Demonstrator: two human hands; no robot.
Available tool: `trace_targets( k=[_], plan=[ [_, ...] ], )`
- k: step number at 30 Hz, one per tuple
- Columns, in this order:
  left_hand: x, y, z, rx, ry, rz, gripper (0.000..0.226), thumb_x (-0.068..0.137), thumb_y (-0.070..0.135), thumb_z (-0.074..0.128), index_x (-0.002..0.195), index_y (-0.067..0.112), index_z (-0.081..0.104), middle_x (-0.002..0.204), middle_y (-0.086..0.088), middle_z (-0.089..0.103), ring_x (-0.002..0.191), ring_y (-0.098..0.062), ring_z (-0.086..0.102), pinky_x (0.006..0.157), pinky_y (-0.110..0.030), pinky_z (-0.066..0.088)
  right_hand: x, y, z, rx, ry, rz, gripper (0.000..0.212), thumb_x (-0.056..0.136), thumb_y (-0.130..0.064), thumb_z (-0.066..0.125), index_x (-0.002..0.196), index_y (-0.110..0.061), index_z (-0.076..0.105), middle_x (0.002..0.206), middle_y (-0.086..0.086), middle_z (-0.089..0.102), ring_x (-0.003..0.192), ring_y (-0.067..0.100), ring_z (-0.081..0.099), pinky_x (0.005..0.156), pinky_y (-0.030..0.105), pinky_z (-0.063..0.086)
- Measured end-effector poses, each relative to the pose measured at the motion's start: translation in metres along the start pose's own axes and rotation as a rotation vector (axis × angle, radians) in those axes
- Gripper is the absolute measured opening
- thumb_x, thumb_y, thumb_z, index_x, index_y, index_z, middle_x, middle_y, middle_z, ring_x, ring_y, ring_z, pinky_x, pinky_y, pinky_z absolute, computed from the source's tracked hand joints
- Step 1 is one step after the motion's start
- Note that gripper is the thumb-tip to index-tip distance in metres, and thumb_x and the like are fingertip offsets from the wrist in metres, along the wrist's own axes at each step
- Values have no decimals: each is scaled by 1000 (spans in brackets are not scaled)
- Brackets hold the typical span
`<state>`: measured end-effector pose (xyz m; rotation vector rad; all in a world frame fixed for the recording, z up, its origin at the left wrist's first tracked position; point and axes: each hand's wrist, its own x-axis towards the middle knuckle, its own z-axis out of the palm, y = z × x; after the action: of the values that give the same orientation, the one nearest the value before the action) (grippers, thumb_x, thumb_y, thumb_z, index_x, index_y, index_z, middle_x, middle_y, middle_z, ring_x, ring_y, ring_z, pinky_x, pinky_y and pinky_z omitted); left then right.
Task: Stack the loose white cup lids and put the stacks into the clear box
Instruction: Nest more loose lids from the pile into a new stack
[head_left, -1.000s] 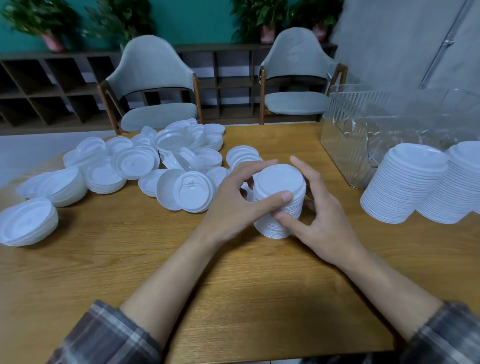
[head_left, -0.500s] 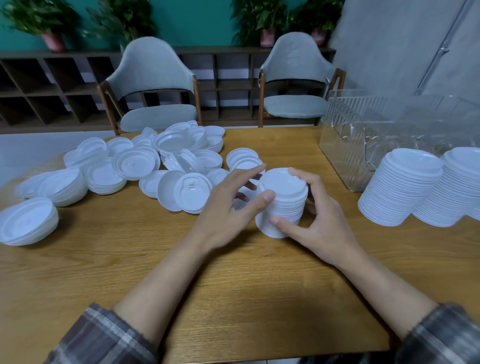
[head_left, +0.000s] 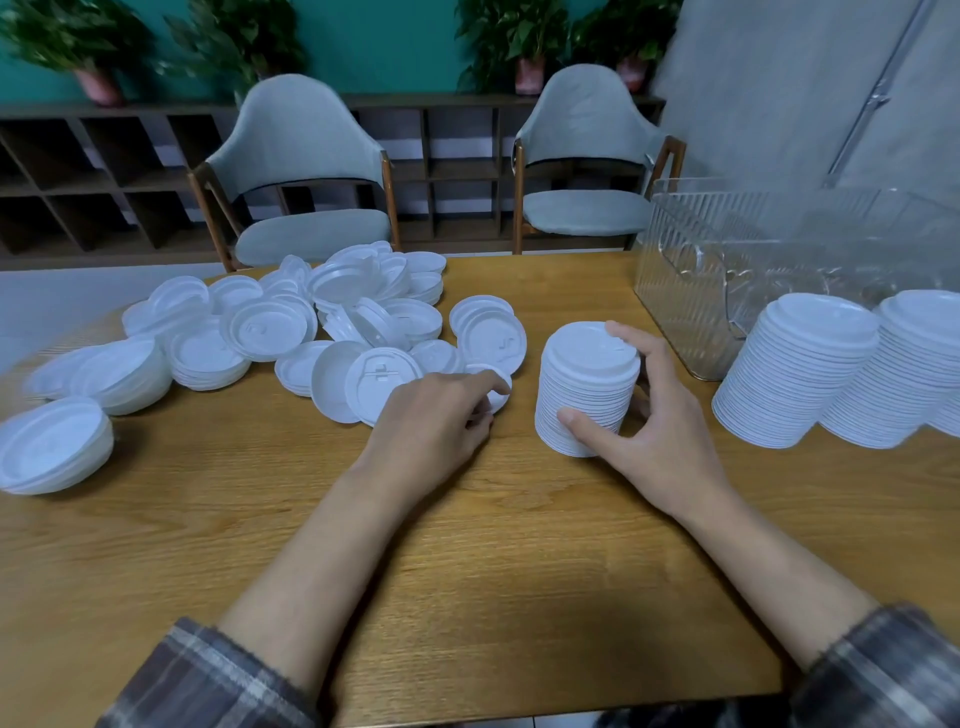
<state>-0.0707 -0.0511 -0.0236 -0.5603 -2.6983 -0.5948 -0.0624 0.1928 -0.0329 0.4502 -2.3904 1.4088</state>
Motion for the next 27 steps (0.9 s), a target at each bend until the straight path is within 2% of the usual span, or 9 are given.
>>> trace_targets(
  k=[2,7,12,15,17,19,22,27],
  plan=[
    [1,0,1,-94,58,-18,33,92,15,72,121,31,69,91,14,70,88,-9,66,75,-41,57,0,0,0,-2,0,-1,84,75,-47,87,145,-40,41,140,-36,48,133,-5,49,111,39,48],
    [4,8,-6,-525,198,-145,41,86,9,83,119,29,71,84,11,66,82,-8,64,78,-18,51,0,-1,0,20,31,-9,82,75,-59,81,145,-36,45,143,-27,51,135,0,49,110,42,48],
    [6,20,-12,-765,370,-259,33,91,7,77,118,23,69,103,0,69,95,-16,69,73,-21,56,0,-2,2,56,55,-1,73,80,-62,78,142,-37,48,138,-27,56,133,4,52,108,43,51],
    [6,22,-17,-870,465,-324,26,95,6,72,118,19,72,112,-3,73,97,-17,74,76,-28,61,0,-4,1,61,47,0,74,79,-60,76,143,-38,47,137,-30,55,132,3,52,107,41,51],
    [6,24,-20,-988,471,-368,25,97,4,67,118,16,74,112,-11,75,99,-18,75,84,-37,64,-1,-5,1,60,32,-10,76,82,-61,77,147,-40,44,140,-31,52,134,1,51,108,39,51],
    [6,27,-21,-1095,429,-397,24,100,6,67,121,14,75,118,-13,73,97,-16,76,89,-38,64,-1,-6,2,51,3,-25,81,83,-60,78,152,-42,39,143,-30,52,135,0,50,109,36,50],
    [7,31,-17,-1082,370,-393,23,101,11,68,122,16,75,118,-9,74,88,-13,74,83,-30,62,-2,-8,3,48,-42,-40,86,83,-55,77,156,-43,33,144,-26,53,135,0,51,110,34,49],
    [10,39,-8,-1031,427,-319,11,99,10,70,106,6,78,96,-1,79,84,-9,71,77,-26,57,-3,-10,5,43,-103,-74,91,85,-50,78,159,-46,26,154,-22,46,142,2,45,115,44,45]
  ],
)
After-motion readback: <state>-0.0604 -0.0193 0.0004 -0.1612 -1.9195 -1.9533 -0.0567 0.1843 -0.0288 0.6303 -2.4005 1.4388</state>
